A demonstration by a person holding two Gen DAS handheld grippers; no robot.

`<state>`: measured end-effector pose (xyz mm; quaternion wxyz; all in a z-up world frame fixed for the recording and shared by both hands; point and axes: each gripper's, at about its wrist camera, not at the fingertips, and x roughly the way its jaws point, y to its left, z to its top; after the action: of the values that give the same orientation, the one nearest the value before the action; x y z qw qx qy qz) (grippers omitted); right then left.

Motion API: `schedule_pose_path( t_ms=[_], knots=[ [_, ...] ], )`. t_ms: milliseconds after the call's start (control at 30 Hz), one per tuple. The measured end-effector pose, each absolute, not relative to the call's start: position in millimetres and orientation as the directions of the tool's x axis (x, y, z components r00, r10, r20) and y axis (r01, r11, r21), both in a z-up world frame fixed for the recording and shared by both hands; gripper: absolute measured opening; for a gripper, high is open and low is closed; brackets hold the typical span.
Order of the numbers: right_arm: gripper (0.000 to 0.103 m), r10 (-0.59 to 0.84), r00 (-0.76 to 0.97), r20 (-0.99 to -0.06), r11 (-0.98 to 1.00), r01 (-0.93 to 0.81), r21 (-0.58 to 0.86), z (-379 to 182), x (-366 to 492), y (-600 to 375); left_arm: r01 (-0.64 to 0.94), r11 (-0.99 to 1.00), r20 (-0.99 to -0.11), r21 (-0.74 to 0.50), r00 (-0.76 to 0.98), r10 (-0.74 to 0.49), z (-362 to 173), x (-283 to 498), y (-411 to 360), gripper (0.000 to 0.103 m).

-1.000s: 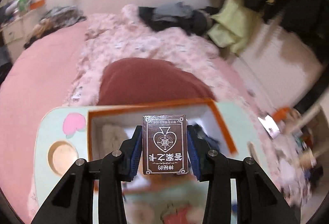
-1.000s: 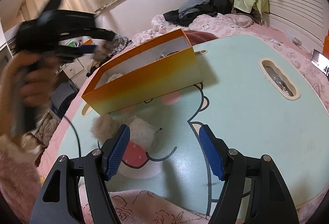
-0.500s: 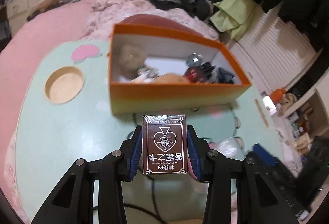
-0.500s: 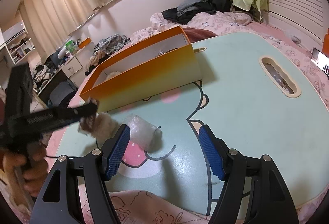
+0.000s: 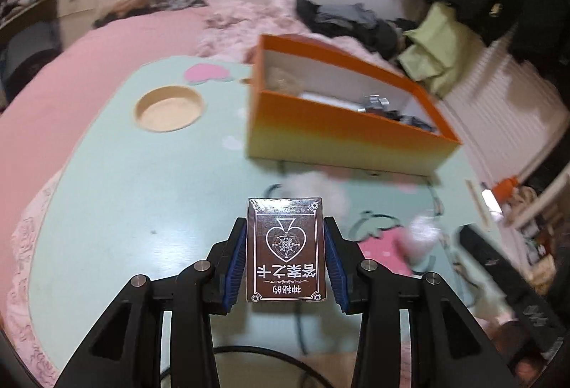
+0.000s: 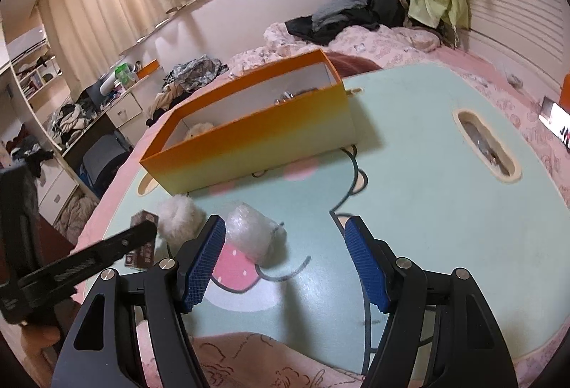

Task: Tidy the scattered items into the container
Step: 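Lift the brown card box out and place it on the table, then grasp the figurine keychain inside the box with the right gripper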

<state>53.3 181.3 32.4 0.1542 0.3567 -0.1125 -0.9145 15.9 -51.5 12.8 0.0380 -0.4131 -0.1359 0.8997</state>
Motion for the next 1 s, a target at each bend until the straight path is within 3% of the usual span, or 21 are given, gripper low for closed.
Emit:
schedule_pose_path(
  t_ms=[133,300,367,400,433,533,1000],
  knots=[
    [0.070,-0.426,-0.662,-0.617,-0.903,0.267,0.337,60.3,37.5,173.1,0.027,-0.960,-0.747,-0.278,-0.634,0.199,4.5,11.2,-51.3,0.039],
    [0.070,-0.456,-0.500,-0.736,-0.876,0.397,0.273,97.2,-20.6,119.3,-0.050,-0.966,-0.754,-0.252,-0.615,0.229,2.4,9.0,-36.6,0.042],
    [0.070,-0.446,-0.479,-0.756,-0.869,0.436,0.236,102.4,-42.3,94.7,-0.049,-0.966,-0.751,-0.254,-0.620,0.229,3.0,11.4,-37.5,0.061],
    [0.063,-0.443,-0.456,-0.772,-0.864,0.445,0.234,101.1,-52.3,85.1,-0.031,-0.968,-0.752,-0.249,-0.623,0.214,2.9,12.3,-39.9,0.083],
    [0.054,-0.430,-0.427,-0.795,-0.865,0.447,0.228,97.6,-64.8,73.4,-0.014,-0.969,-0.753,-0.247,-0.627,0.201,2.6,13.5,-42.0,0.093],
    [0.038,-0.322,-0.382,-0.866,-0.893,0.426,0.145,79.1,-89.3,42.7,0.025,-0.965,-0.747,-0.261,-0.638,0.186,0.8,17.9,-50.2,0.093],
    [0.037,-0.183,-0.195,-0.964,-0.908,0.410,0.089,20.6,-125.2,7.0,0.029,-0.965,-0.728,-0.262,-0.662,0.178,1.6,22.9,-53.1,0.093]
  ],
)
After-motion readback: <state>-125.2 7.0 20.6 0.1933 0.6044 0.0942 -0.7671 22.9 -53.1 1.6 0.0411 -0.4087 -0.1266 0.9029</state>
